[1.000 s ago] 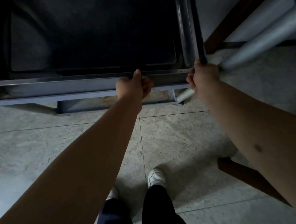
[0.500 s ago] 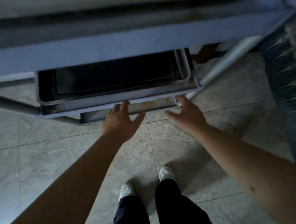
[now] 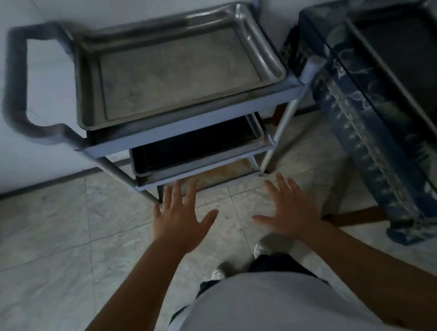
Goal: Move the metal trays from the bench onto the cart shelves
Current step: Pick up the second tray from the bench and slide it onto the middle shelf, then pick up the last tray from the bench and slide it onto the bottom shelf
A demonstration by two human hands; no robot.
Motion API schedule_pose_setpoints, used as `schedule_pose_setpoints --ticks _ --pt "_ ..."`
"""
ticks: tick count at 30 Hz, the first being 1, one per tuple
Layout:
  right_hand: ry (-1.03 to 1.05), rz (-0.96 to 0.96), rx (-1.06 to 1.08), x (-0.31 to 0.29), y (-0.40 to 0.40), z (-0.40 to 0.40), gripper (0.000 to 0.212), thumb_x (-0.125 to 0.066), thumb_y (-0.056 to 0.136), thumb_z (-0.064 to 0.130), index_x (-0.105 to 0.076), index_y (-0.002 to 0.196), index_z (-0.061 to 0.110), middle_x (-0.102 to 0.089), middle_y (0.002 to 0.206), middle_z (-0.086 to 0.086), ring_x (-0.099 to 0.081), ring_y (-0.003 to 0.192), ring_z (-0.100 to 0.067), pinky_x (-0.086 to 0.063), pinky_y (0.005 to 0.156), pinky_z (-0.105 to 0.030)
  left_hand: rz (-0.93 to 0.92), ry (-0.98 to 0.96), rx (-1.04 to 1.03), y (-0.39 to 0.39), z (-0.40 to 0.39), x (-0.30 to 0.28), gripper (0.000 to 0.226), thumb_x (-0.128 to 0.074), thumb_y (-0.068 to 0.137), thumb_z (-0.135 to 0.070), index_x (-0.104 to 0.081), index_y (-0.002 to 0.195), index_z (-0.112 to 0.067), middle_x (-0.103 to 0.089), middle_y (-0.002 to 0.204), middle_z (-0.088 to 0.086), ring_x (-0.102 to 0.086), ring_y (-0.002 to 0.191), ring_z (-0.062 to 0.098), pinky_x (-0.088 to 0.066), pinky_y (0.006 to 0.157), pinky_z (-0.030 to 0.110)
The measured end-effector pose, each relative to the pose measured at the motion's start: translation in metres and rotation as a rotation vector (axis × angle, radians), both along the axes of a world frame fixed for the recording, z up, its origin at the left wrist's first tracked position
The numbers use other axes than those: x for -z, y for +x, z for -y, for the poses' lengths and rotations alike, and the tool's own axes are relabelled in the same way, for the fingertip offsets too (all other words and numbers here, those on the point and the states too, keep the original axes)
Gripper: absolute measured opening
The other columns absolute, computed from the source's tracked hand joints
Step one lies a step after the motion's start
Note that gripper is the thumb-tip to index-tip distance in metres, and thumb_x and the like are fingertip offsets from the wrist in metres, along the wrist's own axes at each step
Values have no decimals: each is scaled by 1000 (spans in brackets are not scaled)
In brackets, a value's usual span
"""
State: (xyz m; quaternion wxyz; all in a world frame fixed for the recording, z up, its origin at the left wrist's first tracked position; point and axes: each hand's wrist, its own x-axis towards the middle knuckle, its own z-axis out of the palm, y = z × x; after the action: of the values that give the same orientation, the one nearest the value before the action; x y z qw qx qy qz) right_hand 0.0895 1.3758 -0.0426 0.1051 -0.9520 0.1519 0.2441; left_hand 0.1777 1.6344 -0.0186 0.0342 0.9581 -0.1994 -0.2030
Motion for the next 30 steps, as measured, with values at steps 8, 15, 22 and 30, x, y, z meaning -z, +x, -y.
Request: schedule_pose_setpoints --ticks 8,15,22,30 --pt "-76 78 327 -35 -96 42 115 -17 61 97 4 153 32 12 164 0 3 150 -25 -16 116 -55 31 -43 330 -12 70 -34 99 -7 76 -88 -3 157 -32 5 168 8 4 153 30 -12 119 56" --pt "-104 138 789 -64 -244 98 123 -10 54 102 -1 154 32 8 164 1 -1 150 -26 -17 115 -58 31 -147 807 -92 223 -73 99 -4 76 -87 2 158 -32 3 168 8 4 154 29 -12 121 58" --pt "-84 127 1179 -68 -406 142 122 -8 52 101 2 153 32 15 163 0 4 150 -27 -16 117 -58 40 -156 1192 -214 366 -94 90 -25 87 -79 5 158 -33 6 168 8 6 153 28 -11 121 56" --pt "-141 139 1327 -68 -519 208 110 -21 65 96 3 152 34 14 163 1 6 150 -24 -17 116 -58 57 -157 1427 -366 497 -81 93 -27 85 -79 5 157 -31 3 168 7 4 154 29 -10 121 56"
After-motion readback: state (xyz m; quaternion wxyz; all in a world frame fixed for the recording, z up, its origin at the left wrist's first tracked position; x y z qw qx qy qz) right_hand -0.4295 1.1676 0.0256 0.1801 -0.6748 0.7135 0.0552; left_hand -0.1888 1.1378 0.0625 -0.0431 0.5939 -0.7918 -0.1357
